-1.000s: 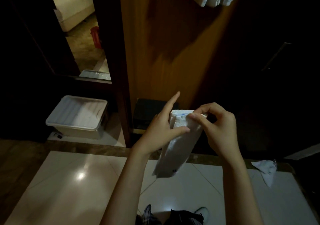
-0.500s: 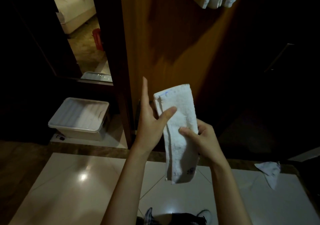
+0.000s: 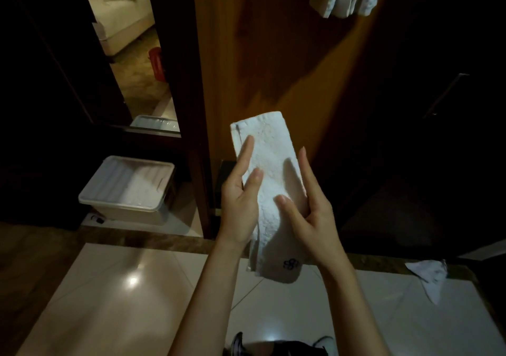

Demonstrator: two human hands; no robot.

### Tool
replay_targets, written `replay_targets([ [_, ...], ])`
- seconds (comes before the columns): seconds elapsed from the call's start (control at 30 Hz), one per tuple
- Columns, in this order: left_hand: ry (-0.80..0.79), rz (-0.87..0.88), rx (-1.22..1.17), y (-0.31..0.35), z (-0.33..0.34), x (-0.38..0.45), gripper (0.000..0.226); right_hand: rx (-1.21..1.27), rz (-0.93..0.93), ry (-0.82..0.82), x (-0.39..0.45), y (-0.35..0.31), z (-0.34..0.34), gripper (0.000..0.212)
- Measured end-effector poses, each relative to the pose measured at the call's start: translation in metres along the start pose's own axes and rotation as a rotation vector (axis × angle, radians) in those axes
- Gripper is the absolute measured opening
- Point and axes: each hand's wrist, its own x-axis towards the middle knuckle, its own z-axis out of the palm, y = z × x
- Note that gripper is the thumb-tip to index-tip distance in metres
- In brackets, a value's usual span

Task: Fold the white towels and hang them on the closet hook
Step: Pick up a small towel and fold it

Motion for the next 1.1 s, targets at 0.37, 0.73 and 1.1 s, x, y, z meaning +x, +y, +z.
replay_targets([
  [0.37,0.123,-0.078,0.041,0.003,-0.025,0.006,0.067,0.087,0.13,-0.274,-0.007,0.008,0.0,0.064],
  [0.73,0.279,-0.105,0.005,-0.008,-0.02,0.017,0.063,0.089,0.449,-0.259,0.0,0.019,0.005,0.107],
  [1.1,0.313,0.099,-0.061,0.017,0.034,0.103,0.054,0.567,0.599,0.213,0.039,0.019,-0.052,0.068],
])
